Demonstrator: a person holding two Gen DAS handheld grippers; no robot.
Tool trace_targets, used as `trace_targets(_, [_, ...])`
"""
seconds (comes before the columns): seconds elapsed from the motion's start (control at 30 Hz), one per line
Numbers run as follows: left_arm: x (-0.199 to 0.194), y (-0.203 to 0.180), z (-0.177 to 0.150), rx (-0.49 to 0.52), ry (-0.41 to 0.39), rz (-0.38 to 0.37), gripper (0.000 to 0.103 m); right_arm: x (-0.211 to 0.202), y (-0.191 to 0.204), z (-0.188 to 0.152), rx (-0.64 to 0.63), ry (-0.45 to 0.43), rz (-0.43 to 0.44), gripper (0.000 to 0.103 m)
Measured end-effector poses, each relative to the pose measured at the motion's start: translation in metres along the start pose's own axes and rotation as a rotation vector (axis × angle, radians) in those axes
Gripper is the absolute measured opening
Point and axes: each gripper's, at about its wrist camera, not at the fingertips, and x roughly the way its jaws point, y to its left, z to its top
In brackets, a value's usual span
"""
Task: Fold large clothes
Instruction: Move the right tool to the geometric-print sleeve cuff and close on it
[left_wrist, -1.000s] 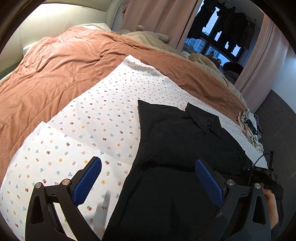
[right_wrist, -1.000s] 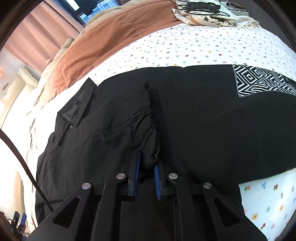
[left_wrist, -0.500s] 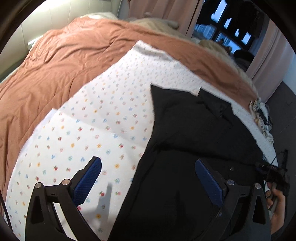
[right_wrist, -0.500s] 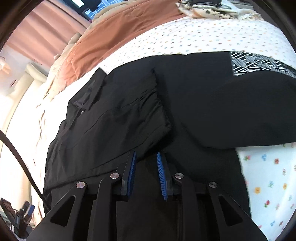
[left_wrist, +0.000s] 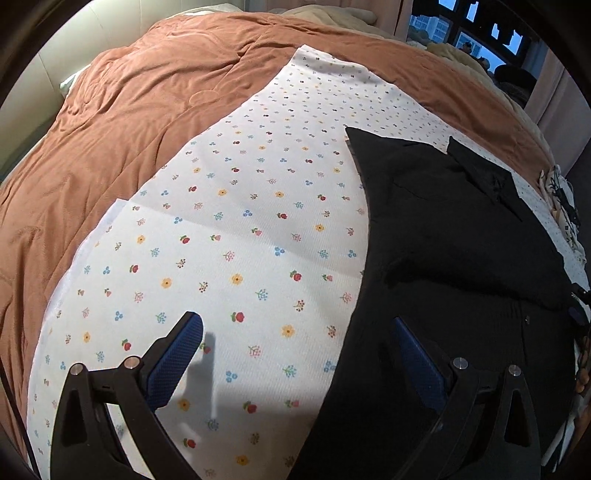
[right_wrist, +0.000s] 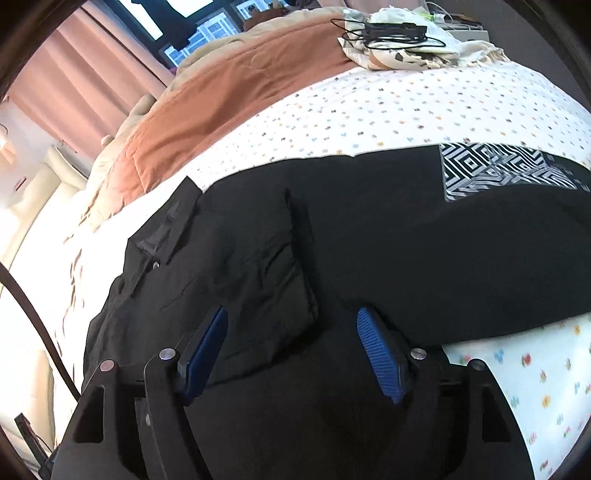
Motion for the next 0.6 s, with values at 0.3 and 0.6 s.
trace_targets(0.3, [0.023, 0.017, 0.015, -0.053, 0.035, 0.087, 0.101, 0.021, 0.01, -0.008, -0.091, 0.032, -0.006, 0.035])
trace_targets(0.6, [-0.012, 0.026, 0.023, -0.106, -0.039, 0.104, 0.101, 0.004, 0.004, -0.015, -0.054, 0.103, 0.01, 0.035])
